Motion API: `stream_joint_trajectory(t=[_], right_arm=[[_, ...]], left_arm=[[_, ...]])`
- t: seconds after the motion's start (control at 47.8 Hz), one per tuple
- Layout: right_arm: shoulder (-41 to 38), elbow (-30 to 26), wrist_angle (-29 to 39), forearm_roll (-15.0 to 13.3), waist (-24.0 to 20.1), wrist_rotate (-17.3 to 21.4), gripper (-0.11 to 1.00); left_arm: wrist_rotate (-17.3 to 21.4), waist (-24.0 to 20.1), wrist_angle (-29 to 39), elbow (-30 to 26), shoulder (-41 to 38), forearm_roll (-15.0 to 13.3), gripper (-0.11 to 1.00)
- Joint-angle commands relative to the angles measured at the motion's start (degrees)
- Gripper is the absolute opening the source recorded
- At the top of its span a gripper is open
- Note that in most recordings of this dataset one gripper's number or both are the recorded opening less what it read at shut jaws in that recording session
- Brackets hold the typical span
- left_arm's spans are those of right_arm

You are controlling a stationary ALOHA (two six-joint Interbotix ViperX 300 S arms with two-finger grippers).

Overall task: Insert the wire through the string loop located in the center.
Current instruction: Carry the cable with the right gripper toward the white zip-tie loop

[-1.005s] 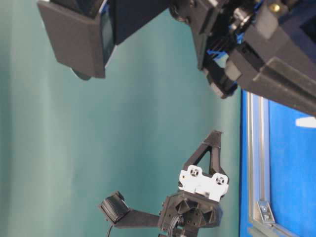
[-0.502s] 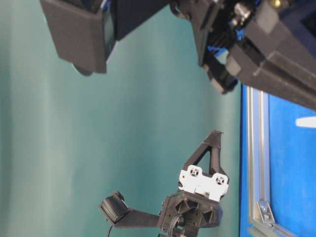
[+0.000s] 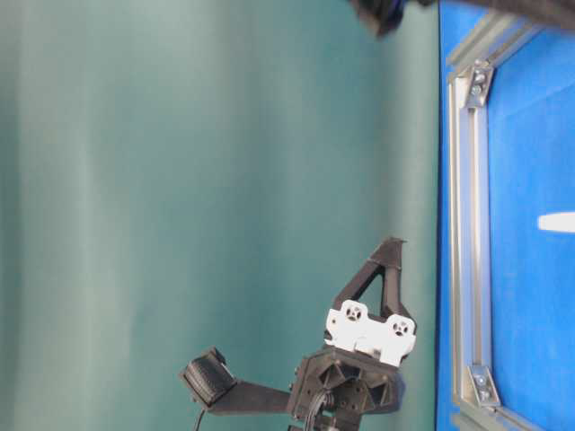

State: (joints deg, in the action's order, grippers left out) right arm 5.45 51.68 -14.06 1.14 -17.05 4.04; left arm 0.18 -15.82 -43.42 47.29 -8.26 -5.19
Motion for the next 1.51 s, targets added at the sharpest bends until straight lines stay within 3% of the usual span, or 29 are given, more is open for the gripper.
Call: stream_joint_trajectory(t=[0.0, 0.398, 0.942, 1.486], right_arm=[[2.6, 1.1, 0.1, 0.2, -0.3, 0.2, -0.03], [3.3, 2.6, -0.8, 0.2, 0.6, 0.1, -0.03], [-1.0, 3.2, -4.6, 0.2, 12.5, -0.1, -0.03], [-1.1, 3.8, -5.0, 0.2, 13.6, -0.2, -0.03]], left_arm=[[-0.1, 0.1, -0.2, -1.0, 1.8, 0.2, 0.0], [-0.2, 0.1, 0.1, -1.1, 1.8, 0.2, 0.0], [-0.1, 0.1, 0.0, -1.1, 1.8, 0.2, 0.0], [-0.1, 0.1, 0.1, -1.1, 1.8, 0.2, 0.0]])
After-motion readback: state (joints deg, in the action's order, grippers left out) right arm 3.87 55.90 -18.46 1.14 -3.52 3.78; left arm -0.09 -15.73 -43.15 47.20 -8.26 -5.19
